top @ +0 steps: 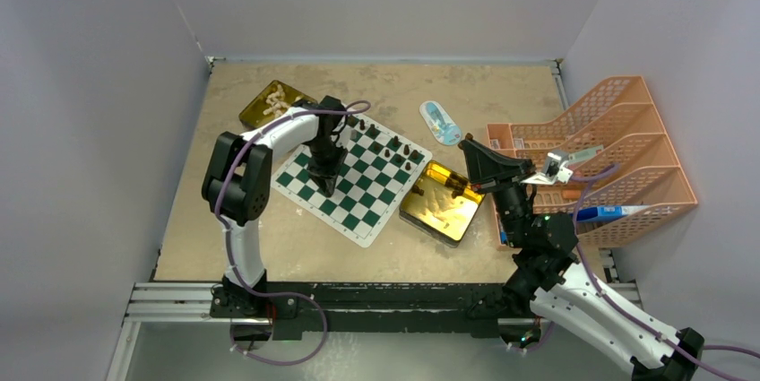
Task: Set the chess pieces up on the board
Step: Move the chess piece to the chessboard.
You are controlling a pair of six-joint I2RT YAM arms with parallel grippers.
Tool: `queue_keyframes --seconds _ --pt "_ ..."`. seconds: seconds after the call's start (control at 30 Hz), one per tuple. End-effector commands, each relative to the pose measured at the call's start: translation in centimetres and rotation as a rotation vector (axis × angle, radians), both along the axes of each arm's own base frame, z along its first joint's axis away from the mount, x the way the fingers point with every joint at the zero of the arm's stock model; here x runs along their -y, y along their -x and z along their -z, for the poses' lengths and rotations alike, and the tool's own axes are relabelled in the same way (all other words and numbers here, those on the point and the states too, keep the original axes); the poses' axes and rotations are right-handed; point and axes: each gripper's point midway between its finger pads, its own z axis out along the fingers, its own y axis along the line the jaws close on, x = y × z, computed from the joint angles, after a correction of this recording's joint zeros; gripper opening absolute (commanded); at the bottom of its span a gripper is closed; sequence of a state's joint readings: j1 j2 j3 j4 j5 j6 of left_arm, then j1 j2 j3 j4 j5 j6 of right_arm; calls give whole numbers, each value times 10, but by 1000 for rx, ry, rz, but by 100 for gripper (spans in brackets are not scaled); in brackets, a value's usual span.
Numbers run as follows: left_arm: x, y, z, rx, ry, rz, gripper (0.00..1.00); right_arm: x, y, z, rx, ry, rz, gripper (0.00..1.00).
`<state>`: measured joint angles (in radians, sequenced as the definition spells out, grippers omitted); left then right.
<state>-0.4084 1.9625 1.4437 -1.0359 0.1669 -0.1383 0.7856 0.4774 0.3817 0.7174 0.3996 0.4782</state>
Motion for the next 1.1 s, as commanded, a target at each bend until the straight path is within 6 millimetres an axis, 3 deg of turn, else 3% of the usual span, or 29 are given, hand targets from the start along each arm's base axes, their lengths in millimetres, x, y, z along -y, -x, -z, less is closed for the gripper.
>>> queue_keyframes --seconds 0.0,0.23,0.93,1.07 --pt "0 -3 -12 48 3 -9 22 5 8 -23 67 -41 -5 0" --pt "1 -6 -13 57 7 -13 16 5 8 -22 67 -41 -5 0" --pt "-1 -4 -9 58 -12 -6 19 5 9 -24 74 -46 -8 0" --pt "0 -4 -9 60 -13 -5 16 6 10 -26 78 -46 -11 0"
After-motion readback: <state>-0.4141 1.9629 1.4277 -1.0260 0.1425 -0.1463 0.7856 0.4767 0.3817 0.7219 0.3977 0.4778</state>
